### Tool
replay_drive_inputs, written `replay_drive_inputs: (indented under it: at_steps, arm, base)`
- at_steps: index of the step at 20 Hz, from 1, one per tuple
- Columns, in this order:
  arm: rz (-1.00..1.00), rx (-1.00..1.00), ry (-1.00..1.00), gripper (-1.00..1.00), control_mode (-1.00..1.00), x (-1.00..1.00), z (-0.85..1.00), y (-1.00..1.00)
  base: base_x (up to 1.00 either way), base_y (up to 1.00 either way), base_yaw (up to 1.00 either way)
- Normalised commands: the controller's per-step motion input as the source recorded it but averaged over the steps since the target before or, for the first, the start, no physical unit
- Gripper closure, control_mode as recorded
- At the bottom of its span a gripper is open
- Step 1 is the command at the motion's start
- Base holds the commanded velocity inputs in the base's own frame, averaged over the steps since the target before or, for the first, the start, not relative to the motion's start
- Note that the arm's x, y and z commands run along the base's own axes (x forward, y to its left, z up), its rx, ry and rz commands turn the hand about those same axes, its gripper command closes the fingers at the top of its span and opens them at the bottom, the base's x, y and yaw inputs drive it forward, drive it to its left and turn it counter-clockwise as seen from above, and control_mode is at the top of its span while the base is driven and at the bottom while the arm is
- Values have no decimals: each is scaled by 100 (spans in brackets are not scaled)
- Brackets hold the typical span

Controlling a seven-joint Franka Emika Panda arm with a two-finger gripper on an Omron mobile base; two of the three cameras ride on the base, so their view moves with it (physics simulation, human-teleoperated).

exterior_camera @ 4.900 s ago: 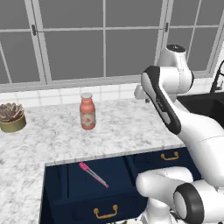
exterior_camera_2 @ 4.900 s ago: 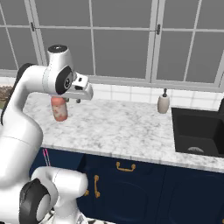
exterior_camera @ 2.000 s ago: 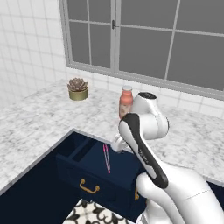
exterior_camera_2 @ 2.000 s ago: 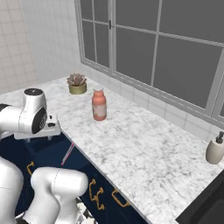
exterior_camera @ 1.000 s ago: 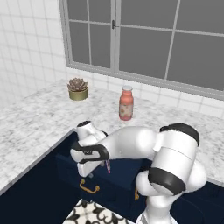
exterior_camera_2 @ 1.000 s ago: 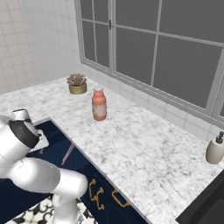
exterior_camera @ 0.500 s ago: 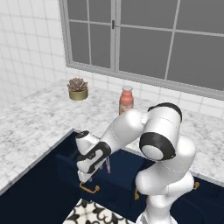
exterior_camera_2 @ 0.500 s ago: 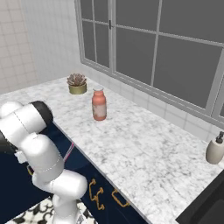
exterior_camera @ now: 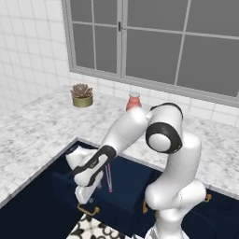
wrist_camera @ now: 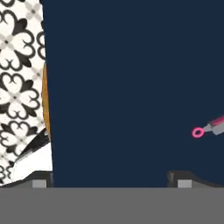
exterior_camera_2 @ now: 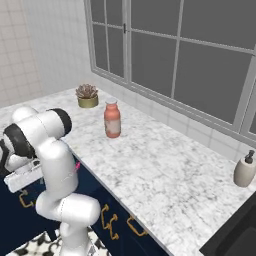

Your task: Pick the tongs from the drawer and place it on the counter.

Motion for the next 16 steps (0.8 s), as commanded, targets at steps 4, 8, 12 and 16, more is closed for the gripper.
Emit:
replay_drive_inputs:
  at_steps: [4, 8, 12, 16]
  arm:
    - [18, 0, 19, -100, -100, -100, -45, 100]
    - [8, 0, 7, -100, -100, -100, 0, 85]
    - [-7, -1, -22, -100, -100, -20, 100, -34]
    - [-14, 1, -19, -100, -100, 0, 76, -94]
  base:
    - [0, 0, 0]
    - [0, 0, 0]
    - [0, 0, 0]
    - [0, 0, 0]
